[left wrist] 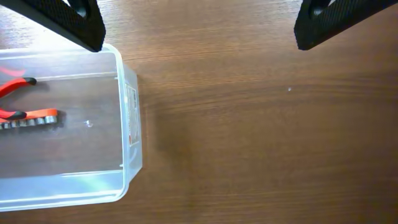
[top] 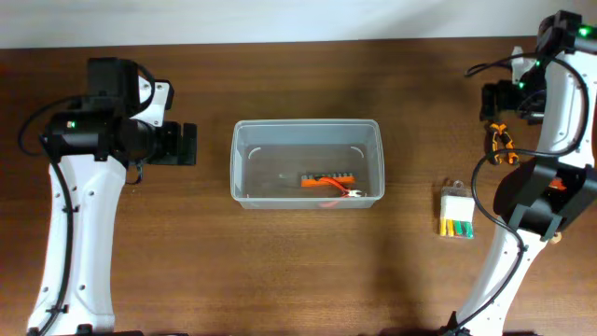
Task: Pack container
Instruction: 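Lower the right gripper over the orange-black pliers' handles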
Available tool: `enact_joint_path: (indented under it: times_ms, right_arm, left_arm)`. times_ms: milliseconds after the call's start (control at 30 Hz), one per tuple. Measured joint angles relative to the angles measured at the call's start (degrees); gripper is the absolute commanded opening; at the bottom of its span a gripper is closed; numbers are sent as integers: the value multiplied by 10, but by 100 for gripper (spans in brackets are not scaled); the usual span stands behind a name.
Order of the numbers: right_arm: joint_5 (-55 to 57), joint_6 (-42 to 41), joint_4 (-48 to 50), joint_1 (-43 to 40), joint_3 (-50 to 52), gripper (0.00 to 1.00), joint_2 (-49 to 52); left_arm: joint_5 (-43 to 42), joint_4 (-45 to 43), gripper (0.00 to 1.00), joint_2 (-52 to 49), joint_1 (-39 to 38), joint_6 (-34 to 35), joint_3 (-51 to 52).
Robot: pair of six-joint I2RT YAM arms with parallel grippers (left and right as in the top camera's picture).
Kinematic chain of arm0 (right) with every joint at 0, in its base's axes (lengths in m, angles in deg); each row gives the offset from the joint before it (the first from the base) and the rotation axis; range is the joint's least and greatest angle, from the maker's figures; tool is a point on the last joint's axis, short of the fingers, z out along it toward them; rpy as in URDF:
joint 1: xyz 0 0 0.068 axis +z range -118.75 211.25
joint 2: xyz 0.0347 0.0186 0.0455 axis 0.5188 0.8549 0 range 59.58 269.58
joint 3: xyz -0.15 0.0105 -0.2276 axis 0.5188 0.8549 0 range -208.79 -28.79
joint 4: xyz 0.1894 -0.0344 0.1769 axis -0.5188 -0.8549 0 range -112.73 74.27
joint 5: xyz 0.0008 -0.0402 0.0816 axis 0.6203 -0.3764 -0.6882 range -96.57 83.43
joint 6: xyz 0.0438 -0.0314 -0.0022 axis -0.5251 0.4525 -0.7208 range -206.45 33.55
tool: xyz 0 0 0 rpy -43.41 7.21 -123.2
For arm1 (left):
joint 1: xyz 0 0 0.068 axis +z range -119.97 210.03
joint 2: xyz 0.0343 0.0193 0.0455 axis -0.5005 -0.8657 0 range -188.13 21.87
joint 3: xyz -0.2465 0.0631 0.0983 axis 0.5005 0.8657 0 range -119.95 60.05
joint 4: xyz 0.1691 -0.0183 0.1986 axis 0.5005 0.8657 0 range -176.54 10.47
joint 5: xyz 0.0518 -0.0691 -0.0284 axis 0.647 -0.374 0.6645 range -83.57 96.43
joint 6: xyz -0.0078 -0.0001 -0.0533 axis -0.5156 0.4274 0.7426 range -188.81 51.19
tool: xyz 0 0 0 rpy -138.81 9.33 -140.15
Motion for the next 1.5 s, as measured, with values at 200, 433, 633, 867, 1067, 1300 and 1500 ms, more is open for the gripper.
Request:
enact_joint_path:
  times_ms: [200, 433, 633, 867, 1067, 1300, 1500]
  right_arm:
    - [-1, 3, 48, 0, 56, 99, 1]
    - [-2, 3, 81, 0, 112, 99, 4]
    - [-2, 3, 114, 0, 171, 99, 5]
    - [-3, -18, 142, 0, 211, 99, 9]
    - [-3, -31, 154, 0, 211, 99, 9]
    - [-3, -33, 169, 0, 211, 99, 9]
    - [-3, -34, 172, 0, 211, 99, 9]
  left_arm:
    - [0, 0, 99, 0, 0, 0, 0]
    - [0, 0, 99, 0, 0, 0, 0]
    - [0, 0, 99, 0, 0, 0, 0]
    - [0, 0, 99, 0, 0, 0, 0]
    - [0, 0, 99, 0, 0, 0, 0]
    - [0, 0, 99, 0, 0, 0, 0]
    - [0, 0, 99, 0, 0, 0, 0]
